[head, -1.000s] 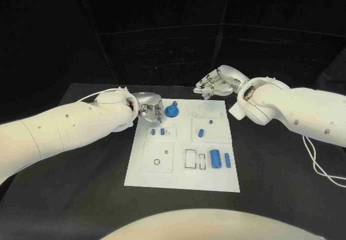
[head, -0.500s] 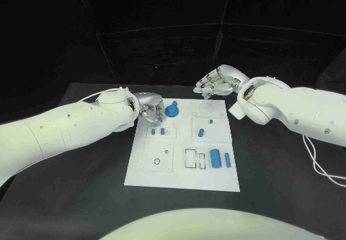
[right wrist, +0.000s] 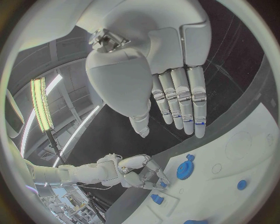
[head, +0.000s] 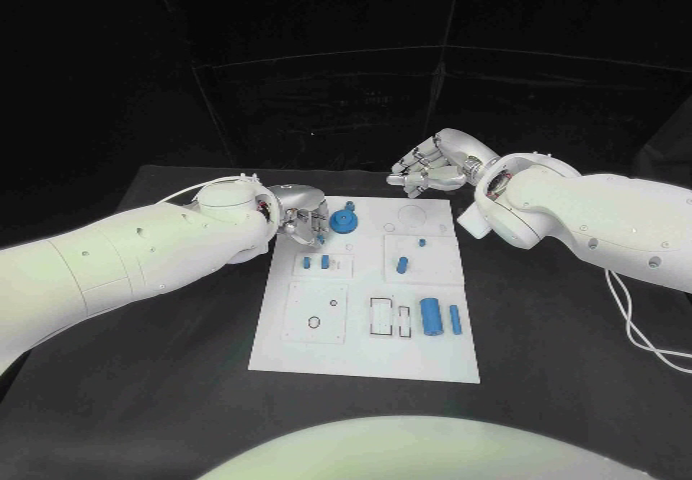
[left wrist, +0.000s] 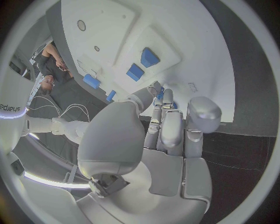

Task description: Assemble the parts on the task board

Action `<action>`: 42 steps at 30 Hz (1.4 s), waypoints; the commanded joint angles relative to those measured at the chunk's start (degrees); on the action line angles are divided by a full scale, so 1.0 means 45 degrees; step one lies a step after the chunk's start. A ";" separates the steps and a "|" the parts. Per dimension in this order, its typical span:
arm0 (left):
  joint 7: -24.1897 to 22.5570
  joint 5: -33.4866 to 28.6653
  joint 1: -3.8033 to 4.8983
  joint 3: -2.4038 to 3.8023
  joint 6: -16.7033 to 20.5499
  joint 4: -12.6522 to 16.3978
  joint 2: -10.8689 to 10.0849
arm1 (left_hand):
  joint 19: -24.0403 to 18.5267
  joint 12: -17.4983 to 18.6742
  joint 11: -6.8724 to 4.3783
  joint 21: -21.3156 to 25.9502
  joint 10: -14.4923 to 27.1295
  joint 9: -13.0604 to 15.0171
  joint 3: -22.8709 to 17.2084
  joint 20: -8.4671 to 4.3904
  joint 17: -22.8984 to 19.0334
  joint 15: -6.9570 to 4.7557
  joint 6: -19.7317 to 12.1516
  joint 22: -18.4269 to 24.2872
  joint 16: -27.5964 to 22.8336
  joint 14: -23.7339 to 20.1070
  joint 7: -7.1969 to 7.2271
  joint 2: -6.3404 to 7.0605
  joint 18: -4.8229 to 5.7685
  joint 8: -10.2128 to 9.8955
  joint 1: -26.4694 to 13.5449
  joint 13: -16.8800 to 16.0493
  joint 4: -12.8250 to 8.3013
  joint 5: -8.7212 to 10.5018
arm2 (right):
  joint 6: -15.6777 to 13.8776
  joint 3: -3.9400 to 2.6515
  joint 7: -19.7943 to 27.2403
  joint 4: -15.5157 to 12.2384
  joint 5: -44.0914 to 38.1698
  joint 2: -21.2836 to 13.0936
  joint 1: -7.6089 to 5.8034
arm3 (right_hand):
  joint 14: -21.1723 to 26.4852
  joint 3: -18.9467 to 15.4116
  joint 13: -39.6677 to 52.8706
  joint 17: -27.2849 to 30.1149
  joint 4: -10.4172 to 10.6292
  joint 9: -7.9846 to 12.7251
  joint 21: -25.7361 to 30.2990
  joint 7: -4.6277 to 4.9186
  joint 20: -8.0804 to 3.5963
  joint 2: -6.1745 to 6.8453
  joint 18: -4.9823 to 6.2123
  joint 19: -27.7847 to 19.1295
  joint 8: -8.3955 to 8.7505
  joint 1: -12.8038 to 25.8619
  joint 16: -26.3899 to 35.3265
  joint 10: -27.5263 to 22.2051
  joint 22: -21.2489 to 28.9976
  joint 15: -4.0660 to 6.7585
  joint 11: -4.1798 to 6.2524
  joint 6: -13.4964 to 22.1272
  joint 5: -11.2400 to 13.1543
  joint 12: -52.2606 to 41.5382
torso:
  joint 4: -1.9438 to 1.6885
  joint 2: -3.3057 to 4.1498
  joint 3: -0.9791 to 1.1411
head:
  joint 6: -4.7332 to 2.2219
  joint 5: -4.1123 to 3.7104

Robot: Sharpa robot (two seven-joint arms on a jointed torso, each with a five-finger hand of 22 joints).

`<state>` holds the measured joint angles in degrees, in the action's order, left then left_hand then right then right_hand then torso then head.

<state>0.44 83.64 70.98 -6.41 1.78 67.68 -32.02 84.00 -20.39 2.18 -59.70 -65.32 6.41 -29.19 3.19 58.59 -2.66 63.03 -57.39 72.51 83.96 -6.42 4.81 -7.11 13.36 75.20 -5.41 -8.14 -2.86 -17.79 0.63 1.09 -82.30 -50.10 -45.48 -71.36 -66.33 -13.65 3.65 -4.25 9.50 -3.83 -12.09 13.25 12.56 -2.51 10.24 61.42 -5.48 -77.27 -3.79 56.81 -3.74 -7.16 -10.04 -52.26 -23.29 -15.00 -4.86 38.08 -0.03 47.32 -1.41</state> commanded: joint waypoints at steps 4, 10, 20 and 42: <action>0.0113 -0.0011 -0.0086 -0.0085 -0.0506 0.0051 0.0047 | -0.0076 0.0088 0.0077 -0.0083 -0.0008 0.0006 -0.0033 -0.0007 -0.0002 0.0082 -0.0053 -0.0052 0.0050 0.0248 -0.0007 -0.0088 0.0156 -0.0034 -0.0109 0.0012 0.0102 -0.0013 | 0.0055 -0.0008 0.0059 -0.0023 0.0026 -0.0002 -0.0023 | 0.0066 0.0065 -0.0009 0.0016 0.0001 0.0001 0.0052 0.0055 0.0079 -0.0096 0.0068 0.0006 0.0043 -0.0015 0.0014 -0.0089 -0.0006 0.0027 0.0019 0.0035 -0.0034 0.0056 | 0.0005 0.0002 -0.0007 | 0.0021 -0.0011; 0.0073 -0.0011 -0.0094 -0.0094 -0.0432 0.0105 0.0031 | -0.0084 0.0097 0.0060 -0.0107 -0.0079 0.0024 -0.0039 -0.0005 -0.0007 0.0075 0.0017 -0.0084 0.0064 0.0249 0.0005 -0.0111 0.0155 -0.0016 -0.0095 0.0001 0.0096 -0.0012 | 0.0049 -0.0008 0.0058 -0.0026 0.0026 -0.0014 -0.0023 | 0.0066 0.0065 -0.0009 0.0016 0.0001 0.0001 0.0052 0.0055 0.0079 -0.0096 0.0068 0.0006 0.0043 -0.0015 0.0014 -0.0089 -0.0006 0.0027 0.0019 0.0035 -0.0034 0.0056 | 0.0005 -0.0004 -0.0005 | 0.0026 -0.0016; 0.0102 -0.0010 -0.0097 -0.0097 -0.0332 0.0116 0.0009 | -0.0089 0.0100 0.0051 -0.0114 -0.0117 0.0033 -0.0038 -0.0005 -0.0013 0.0069 0.0051 -0.0095 0.0070 0.0249 0.0012 -0.0114 0.0152 -0.0008 -0.0089 -0.0005 0.0091 -0.0012 | 0.0035 -0.0008 0.0074 -0.0022 0.0026 -0.0007 -0.0023 | 0.0066 0.0065 -0.0009 0.0016 0.0001 0.0001 0.0052 0.0055 0.0079 -0.0096 0.0068 0.0006 0.0043 -0.0015 0.0014 -0.0089 -0.0006 0.0027 0.0019 0.0035 -0.0034 0.0056 | -0.0001 0.0000 -0.0013 | 0.0026 -0.0020; 0.0308 -0.0011 -0.0094 -0.0098 -0.0327 0.0089 -0.0063 | -0.0460 0.1356 0.0578 0.0547 0.1246 -0.0451 0.0174 0.0303 -0.0615 0.0470 -0.1520 0.0469 -0.0122 0.0072 -0.0398 0.0567 0.0049 -0.1193 -0.0587 0.0382 0.0204 -0.0008 | 0.0038 -0.0007 0.0059 0.0019 0.0026 0.0008 -0.0023 | 0.0078 0.0078 -0.0010 0.0048 0.0007 0.0002 0.0094 0.0060 0.0082 -0.0116 0.0066 0.0017 0.0045 -0.0015 0.0017 -0.0103 -0.0007 0.0021 0.0014 0.0044 -0.0029 0.0060 | 0.0001 -0.0011 -0.0008 | 0.0053 -0.0016</action>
<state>1.06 83.59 70.58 -6.78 1.00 68.08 -32.20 82.31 -14.57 4.81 -57.47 -60.17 4.47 -28.69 4.46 55.87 -0.91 56.69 -55.32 72.21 84.07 -8.27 6.57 -7.12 8.21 72.55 -3.59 -7.35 -2.87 -17.78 0.63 1.09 -82.20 -50.10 -45.44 -71.35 -66.33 -13.65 3.66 -4.09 9.50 -3.83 -11.86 13.25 12.56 -2.51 10.24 61.42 -5.48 -77.27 -3.79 56.81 -3.74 -7.16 -10.04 -52.26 -23.29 -15.00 -4.84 38.07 -0.06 47.61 -1.49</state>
